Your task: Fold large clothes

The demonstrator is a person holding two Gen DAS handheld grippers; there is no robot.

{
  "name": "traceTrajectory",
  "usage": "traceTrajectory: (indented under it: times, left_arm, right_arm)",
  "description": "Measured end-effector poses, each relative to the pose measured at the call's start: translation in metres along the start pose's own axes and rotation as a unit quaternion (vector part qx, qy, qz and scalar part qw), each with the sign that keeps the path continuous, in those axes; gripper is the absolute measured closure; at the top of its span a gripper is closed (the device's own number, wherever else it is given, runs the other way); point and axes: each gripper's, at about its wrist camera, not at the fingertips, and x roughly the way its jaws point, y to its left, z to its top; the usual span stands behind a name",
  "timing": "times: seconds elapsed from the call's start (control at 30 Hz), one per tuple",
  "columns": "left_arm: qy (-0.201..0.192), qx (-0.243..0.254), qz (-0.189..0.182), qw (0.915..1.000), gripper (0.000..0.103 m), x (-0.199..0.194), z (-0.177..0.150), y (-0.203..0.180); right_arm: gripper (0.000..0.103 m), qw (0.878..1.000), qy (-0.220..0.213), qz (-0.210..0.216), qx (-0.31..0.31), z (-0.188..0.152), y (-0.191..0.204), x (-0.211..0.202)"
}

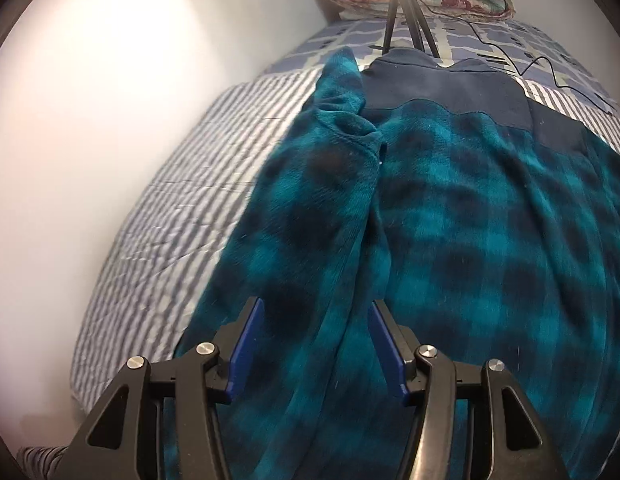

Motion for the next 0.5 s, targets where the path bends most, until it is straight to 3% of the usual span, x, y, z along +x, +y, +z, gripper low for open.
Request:
traceTrajectory:
  times: [0.03,0.1,0.2,0.37,0.43,0.5]
  left_arm:
    - [-0.001,-0.002,-0.003,1.0000,0.103,0.000,0.000,0.001]
    - [-0.010,-0.003,-0.010,0.9999,0.103,-0.006,0.000,0.000]
    - [-0.019,-0.012,-0.025,0.9994,0.103,-0.015,-0.001,0.001]
    - [-0.032,0.000,-0.028,0.9991,0.102,-0.027,-0.006,-0.002]
    - [-0.014,0.000,-0.021,0.9997,0.071,-0.020,-0.005,-0.003]
    - [-0.013,-0.003,-0.006,0.9999,0.067,-0.012,-0.003,0.000]
  right_arm:
    - [0.049,1.000,0.004,-0.008,0.000,0.002,-0.001,0.005]
    - [0.070,1.000,0.014,-0.015,-0.005,0.004,-0.002,0.014]
    - [0.091,0.999,0.026,-0.023,-0.005,0.005,-0.007,0.025]
    - [0.093,1.000,0.014,0.001,0.002,0.003,-0.014,0.019]
    - [0.093,1.000,0.014,0.000,-0.005,0.002,-0.014,0.018]
    - [0.092,1.000,0.012,0.002,-0.008,0.002,-0.012,0.018]
